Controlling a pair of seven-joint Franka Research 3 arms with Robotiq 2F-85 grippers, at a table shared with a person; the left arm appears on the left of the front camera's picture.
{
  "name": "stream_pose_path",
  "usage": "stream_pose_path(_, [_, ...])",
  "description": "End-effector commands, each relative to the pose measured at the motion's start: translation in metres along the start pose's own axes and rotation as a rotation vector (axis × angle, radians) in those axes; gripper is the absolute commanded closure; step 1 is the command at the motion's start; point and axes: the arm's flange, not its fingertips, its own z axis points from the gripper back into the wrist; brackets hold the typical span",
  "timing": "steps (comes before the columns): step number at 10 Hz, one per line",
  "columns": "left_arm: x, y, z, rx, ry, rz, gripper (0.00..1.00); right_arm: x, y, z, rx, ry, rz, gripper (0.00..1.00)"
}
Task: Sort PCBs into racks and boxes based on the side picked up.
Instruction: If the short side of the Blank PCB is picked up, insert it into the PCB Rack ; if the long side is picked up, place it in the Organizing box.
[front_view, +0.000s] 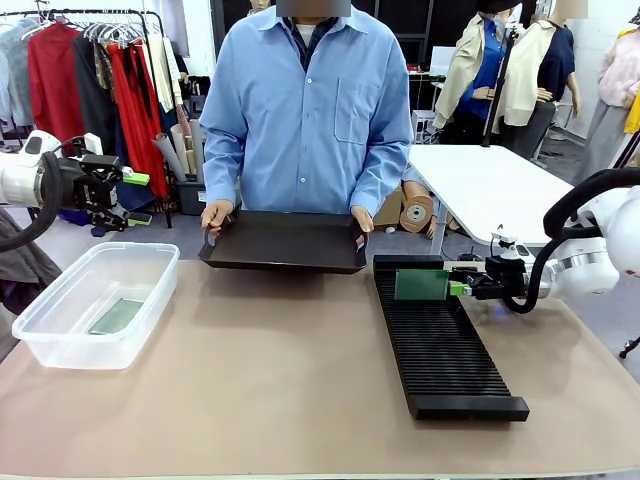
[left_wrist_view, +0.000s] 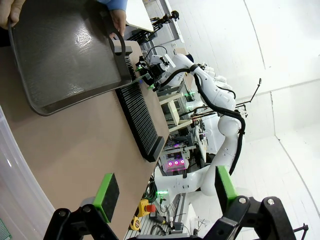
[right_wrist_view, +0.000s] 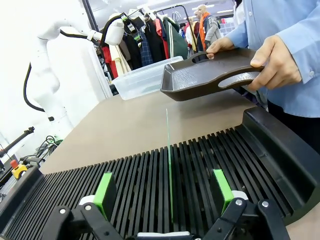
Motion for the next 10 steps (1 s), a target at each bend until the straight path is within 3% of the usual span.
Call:
stream_pose_path(1, [0.0,-0.002,0.001,0.002,-0.004,-0.003,0.0,0.0,0.0,0.0,0.0,0.0,0.0,0.0])
stream_pose_path(7, [0.0,-0.002,0.001,0.002,-0.004,-0.003,0.0,0.083,0.036,0.02,-0.058,0.024,0.041,0.0])
stream_pose_path(10, [0.0,-0.002,0.001,0.002,-0.004,-0.003,0.0,0.112,0.087,0.012,-0.071,-0.008,-0.081,0.0])
